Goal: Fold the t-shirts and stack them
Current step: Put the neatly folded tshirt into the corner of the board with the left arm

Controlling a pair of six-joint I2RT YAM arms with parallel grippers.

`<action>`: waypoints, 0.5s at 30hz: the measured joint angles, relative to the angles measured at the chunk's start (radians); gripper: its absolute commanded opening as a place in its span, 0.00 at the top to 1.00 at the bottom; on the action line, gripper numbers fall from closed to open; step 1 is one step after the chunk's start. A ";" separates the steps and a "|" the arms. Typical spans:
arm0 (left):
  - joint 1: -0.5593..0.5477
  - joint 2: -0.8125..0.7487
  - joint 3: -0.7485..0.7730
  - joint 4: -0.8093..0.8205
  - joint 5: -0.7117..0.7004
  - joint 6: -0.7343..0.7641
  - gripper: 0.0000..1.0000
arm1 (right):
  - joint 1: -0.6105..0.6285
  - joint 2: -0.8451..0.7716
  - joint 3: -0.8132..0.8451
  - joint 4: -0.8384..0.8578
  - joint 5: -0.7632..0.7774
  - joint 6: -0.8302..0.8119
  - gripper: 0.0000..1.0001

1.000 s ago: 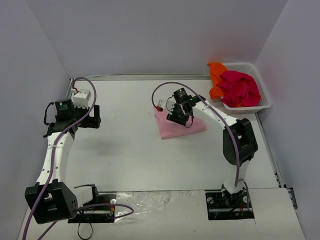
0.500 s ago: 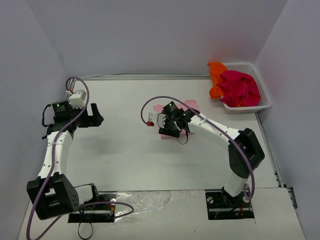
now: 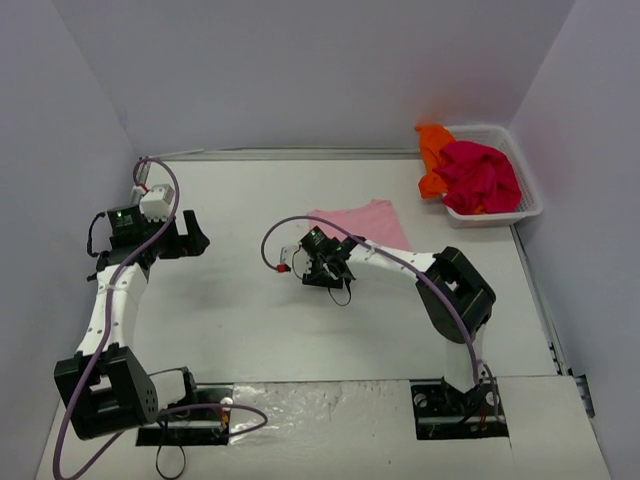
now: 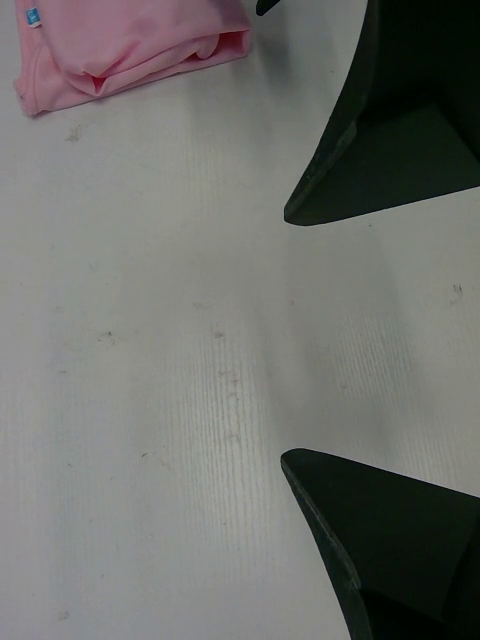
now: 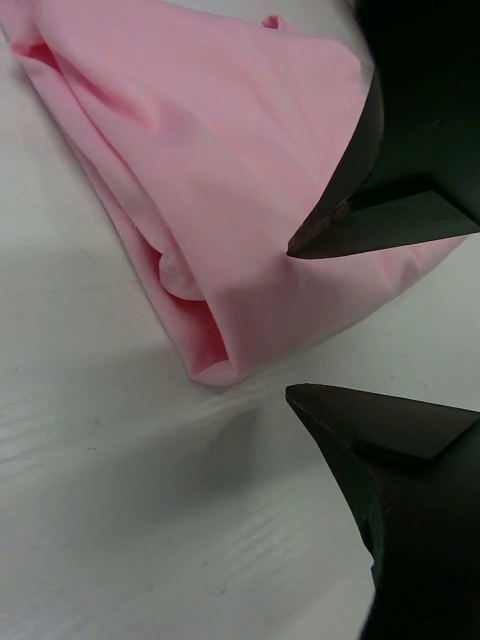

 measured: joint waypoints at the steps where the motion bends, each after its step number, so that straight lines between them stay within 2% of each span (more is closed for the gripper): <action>1: 0.000 0.000 0.000 0.000 0.000 0.000 0.06 | 0.002 0.013 0.004 0.001 0.003 0.001 0.51; 7: 0.000 -0.002 0.000 0.000 -0.008 0.000 0.06 | 0.021 0.077 0.029 0.014 0.016 0.002 0.52; 9: 0.000 -0.005 0.000 0.000 -0.009 0.000 0.06 | 0.025 0.085 0.039 0.022 0.023 0.003 0.55; 10: 0.000 -0.005 0.000 0.000 -0.009 0.000 0.06 | 0.026 0.092 0.043 0.027 0.024 0.003 0.66; 12: 0.000 -0.005 0.000 0.000 -0.011 0.000 0.06 | 0.027 0.103 0.051 0.034 0.027 0.003 0.78; 13: 0.000 -0.005 0.000 0.000 -0.011 -0.001 0.06 | 0.027 0.110 0.053 0.038 0.029 0.007 0.89; 15: 0.000 -0.005 0.000 0.000 -0.011 -0.005 0.06 | 0.027 0.124 0.056 0.044 0.038 0.008 0.97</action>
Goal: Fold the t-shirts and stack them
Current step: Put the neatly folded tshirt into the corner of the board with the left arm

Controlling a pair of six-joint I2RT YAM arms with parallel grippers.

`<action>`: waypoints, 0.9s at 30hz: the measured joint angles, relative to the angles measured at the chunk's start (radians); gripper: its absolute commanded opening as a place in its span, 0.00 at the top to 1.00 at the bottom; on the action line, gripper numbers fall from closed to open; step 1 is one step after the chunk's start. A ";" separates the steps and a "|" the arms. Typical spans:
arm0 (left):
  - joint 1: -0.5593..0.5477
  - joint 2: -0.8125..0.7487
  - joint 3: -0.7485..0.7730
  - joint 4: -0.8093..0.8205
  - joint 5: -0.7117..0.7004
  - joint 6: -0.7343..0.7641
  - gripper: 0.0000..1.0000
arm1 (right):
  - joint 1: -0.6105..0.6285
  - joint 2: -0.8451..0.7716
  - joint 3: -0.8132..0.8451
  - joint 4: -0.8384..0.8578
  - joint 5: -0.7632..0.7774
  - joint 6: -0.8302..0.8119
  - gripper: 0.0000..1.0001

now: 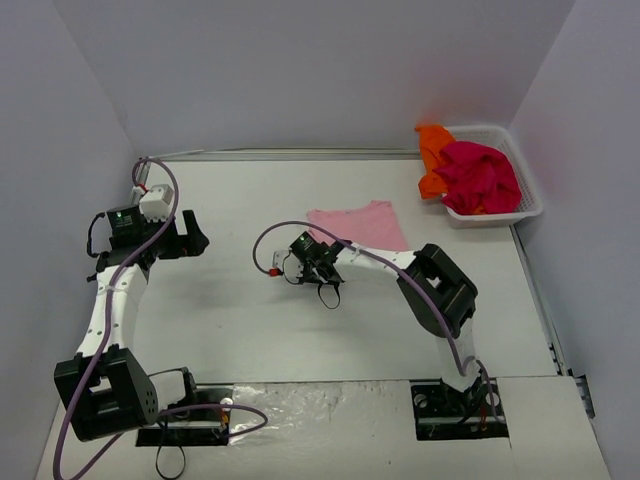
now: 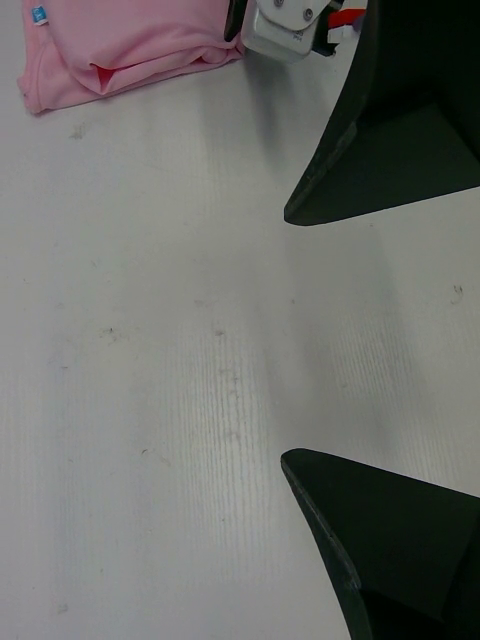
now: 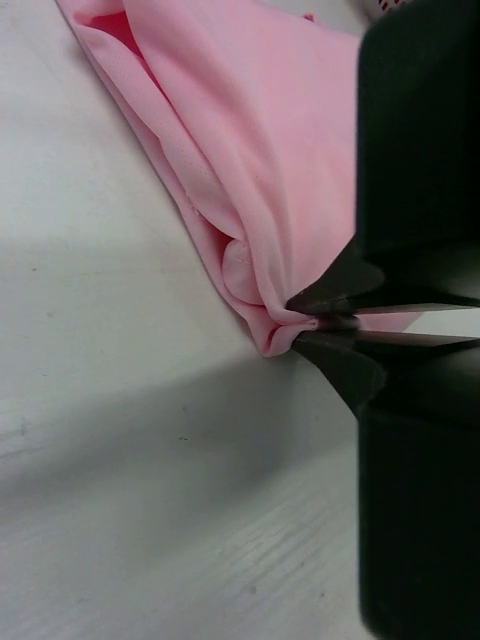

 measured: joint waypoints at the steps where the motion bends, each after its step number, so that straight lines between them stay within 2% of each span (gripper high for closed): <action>1: 0.000 0.000 0.000 0.000 0.000 -0.003 0.06 | 0.000 0.002 0.001 0.002 0.003 0.002 1.00; 8: 0.000 0.039 0.003 0.023 0.046 -0.065 0.06 | 0.006 0.003 0.010 -0.001 0.008 0.010 1.00; 17: -0.012 0.368 0.166 0.019 0.237 -0.215 0.02 | 0.013 -0.010 0.049 -0.018 0.019 0.010 1.00; 21: -0.066 0.476 0.274 0.019 0.299 -0.268 0.00 | 0.016 -0.016 0.076 -0.029 0.020 0.010 1.00; 22: -0.085 0.511 0.302 0.024 0.314 -0.283 0.05 | 0.017 -0.017 0.081 -0.029 0.020 0.011 1.00; 27: -0.161 0.656 0.344 0.056 0.363 -0.361 0.05 | 0.025 -0.019 0.086 -0.032 0.019 0.014 1.00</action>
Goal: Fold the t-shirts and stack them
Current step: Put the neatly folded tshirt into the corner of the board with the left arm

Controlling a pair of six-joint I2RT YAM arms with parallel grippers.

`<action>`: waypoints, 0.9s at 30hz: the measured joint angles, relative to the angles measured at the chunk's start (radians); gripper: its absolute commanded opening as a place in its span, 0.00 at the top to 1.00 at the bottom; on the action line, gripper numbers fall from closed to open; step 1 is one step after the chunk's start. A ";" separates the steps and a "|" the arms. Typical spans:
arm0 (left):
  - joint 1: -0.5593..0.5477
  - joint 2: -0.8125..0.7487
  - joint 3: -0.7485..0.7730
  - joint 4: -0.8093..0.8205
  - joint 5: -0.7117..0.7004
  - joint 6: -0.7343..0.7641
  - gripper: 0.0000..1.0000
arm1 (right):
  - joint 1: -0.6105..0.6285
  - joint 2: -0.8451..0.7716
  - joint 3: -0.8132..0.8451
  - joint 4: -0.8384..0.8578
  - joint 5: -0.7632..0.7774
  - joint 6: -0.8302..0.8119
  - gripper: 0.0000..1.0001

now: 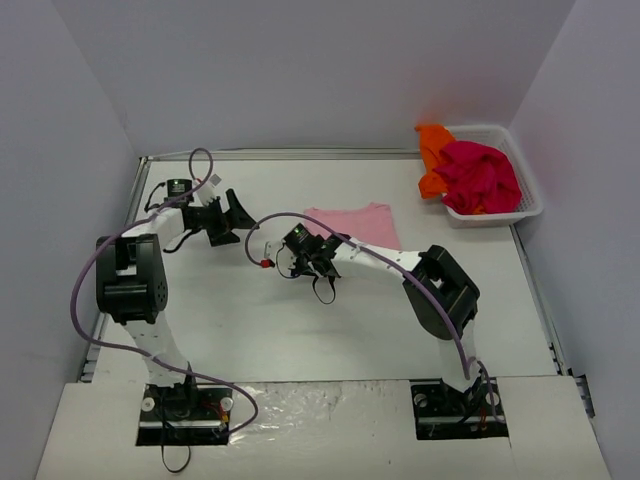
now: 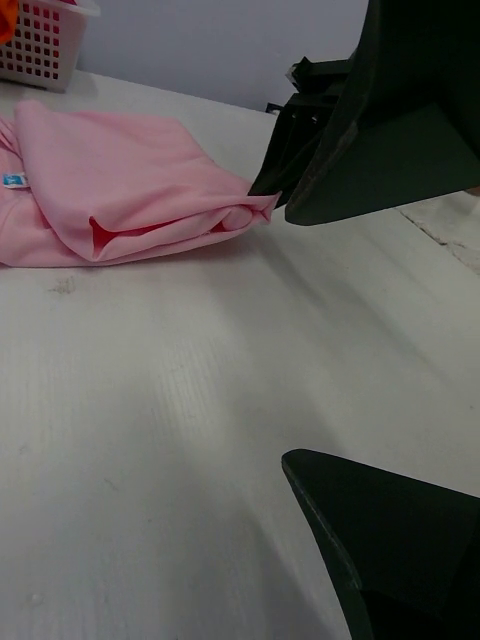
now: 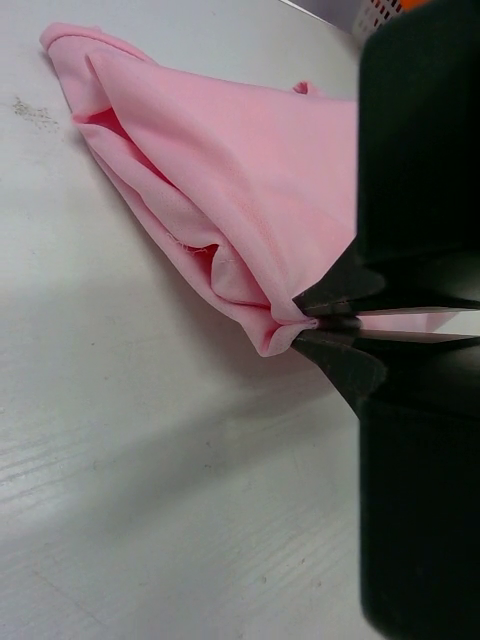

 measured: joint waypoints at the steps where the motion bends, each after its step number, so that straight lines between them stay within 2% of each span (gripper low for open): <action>1: -0.019 0.025 0.003 0.005 0.003 -0.018 0.06 | 0.000 0.000 0.000 -0.002 0.000 0.000 1.00; 9: -0.191 0.153 0.064 0.099 -0.001 -0.196 0.05 | -0.003 0.000 0.015 -0.025 -0.016 0.011 1.00; 13: -0.275 0.163 0.053 0.211 -0.010 -0.303 0.05 | -0.008 -0.003 0.031 -0.035 -0.031 0.022 1.00; 15: -0.295 0.163 0.027 0.285 -0.016 -0.356 0.04 | -0.008 -0.004 0.038 -0.037 -0.035 0.023 1.00; 20: -0.314 0.182 0.022 0.312 -0.040 -0.410 0.02 | -0.008 -0.004 0.041 -0.039 -0.041 0.026 1.00; 27: -0.353 0.202 0.022 0.333 -0.053 -0.447 0.04 | -0.008 -0.004 0.046 -0.044 -0.051 0.029 1.00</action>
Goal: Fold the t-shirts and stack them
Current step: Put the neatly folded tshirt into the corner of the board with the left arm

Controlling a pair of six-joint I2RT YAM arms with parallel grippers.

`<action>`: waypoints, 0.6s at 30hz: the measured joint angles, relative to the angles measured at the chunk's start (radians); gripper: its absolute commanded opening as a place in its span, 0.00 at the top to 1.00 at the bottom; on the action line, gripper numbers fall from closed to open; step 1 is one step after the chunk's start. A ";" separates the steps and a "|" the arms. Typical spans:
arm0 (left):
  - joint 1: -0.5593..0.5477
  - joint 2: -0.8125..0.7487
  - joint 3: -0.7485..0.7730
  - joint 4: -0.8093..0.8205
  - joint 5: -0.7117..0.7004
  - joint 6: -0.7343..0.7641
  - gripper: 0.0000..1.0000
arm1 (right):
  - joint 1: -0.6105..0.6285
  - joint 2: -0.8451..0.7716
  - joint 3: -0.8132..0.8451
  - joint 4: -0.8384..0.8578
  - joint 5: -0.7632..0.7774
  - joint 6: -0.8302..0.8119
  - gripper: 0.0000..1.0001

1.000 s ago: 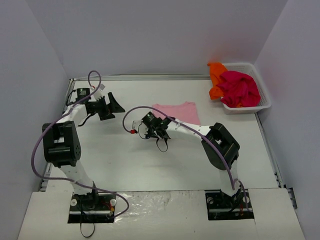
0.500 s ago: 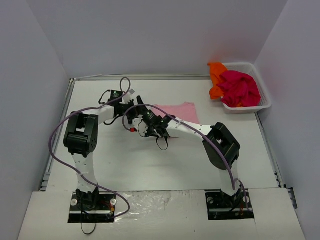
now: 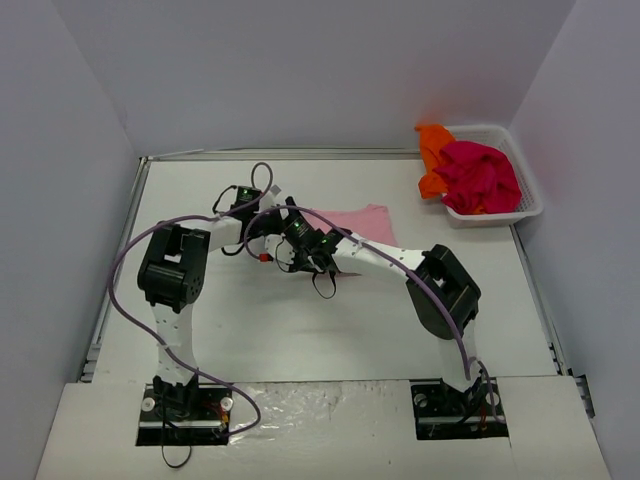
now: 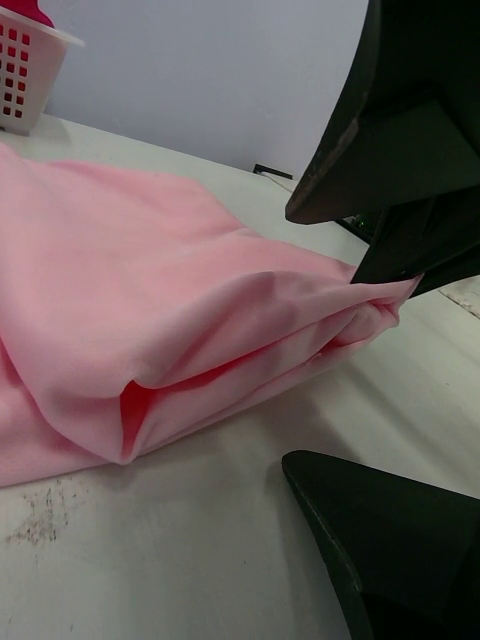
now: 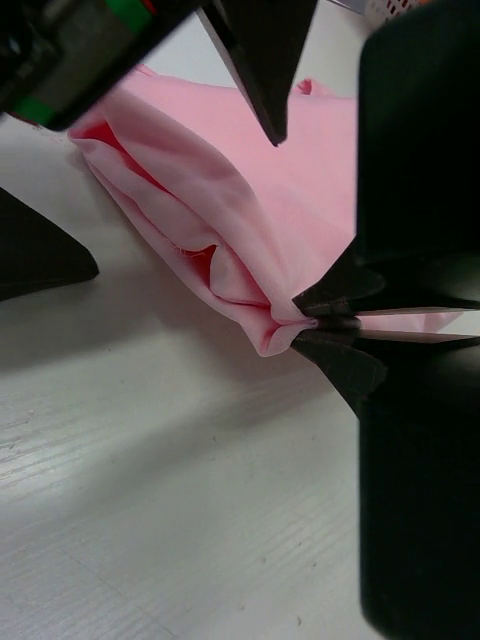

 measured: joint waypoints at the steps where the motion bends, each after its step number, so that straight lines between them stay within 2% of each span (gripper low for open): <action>1: -0.006 0.003 0.000 0.005 0.000 -0.005 0.04 | 0.000 0.000 0.003 0.000 -0.002 0.001 1.00; 11: -0.058 0.034 0.010 0.058 0.010 -0.046 0.03 | -0.001 0.000 0.033 -0.009 -0.007 0.006 1.00; 13: -0.066 0.041 0.020 0.064 0.011 -0.051 0.00 | -0.001 0.000 0.036 -0.011 -0.007 0.007 1.00; 14: -0.071 0.043 0.023 0.066 0.011 -0.052 0.07 | -0.001 0.000 0.037 -0.012 -0.008 0.007 1.00; 15: -0.074 0.047 0.027 0.067 0.010 -0.053 0.20 | -0.001 0.000 0.038 -0.015 -0.009 0.006 1.00; 18: -0.080 0.061 0.034 0.067 0.004 -0.051 0.38 | -0.005 0.000 0.038 -0.021 -0.011 0.006 1.00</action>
